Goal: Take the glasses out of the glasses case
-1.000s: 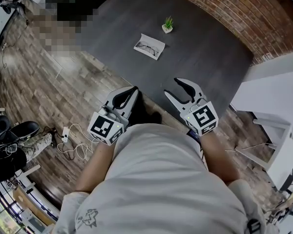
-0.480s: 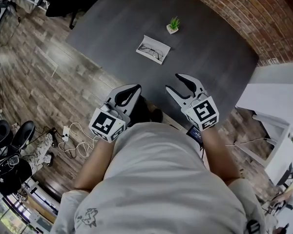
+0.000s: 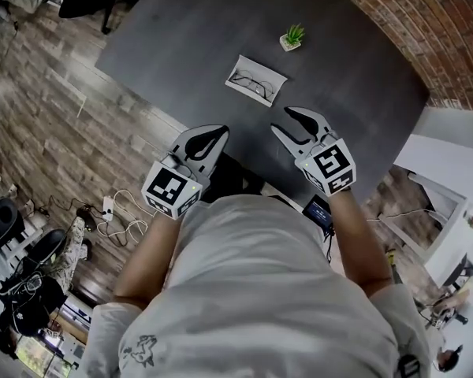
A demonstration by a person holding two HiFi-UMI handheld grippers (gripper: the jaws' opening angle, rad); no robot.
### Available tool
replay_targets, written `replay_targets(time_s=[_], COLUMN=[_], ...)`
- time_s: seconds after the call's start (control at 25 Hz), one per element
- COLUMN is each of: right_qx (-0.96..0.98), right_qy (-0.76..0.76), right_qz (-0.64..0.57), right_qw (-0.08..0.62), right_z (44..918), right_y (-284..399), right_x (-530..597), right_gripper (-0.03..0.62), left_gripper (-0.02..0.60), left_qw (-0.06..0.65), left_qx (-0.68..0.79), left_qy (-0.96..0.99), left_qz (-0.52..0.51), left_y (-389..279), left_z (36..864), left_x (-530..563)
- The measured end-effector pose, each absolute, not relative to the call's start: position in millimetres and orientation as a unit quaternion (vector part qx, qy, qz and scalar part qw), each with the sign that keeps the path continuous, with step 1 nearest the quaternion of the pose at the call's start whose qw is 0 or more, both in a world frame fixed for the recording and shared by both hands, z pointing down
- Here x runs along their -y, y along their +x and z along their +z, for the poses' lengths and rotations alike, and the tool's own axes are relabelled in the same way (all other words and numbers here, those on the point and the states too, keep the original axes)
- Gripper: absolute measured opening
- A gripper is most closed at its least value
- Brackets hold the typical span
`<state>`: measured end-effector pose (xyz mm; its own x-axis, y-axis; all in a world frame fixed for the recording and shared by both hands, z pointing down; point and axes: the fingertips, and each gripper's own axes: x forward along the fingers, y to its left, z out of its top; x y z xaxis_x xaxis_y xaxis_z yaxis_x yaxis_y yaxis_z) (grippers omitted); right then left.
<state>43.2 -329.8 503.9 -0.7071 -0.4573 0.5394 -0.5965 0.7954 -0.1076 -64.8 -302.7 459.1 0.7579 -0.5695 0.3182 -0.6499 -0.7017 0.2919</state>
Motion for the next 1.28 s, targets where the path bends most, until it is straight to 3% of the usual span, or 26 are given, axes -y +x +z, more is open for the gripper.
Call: replay_targets(time_s=[0.44, 1.28], right_qx=[0.897, 0.846], right_qy=[0.282, 0.244], right_qz=[0.146, 0.170], right_qw=[0.307, 0.442], right_z=[553.5, 681.9], right_y=[24.3, 6.8], right_x=[383.4, 426.9], right_gripper=[0.148, 0.071], left_gripper=[0.011, 0.011], left_qw=[0.216, 0.273], left_qx=[0.319, 0.243], left_qy=[0.914, 0.917], left_qz=[0.126, 0.161], left_y=[-92.5, -81.0], left_z=[496.1, 568.2], left_x=[357.8, 401.1])
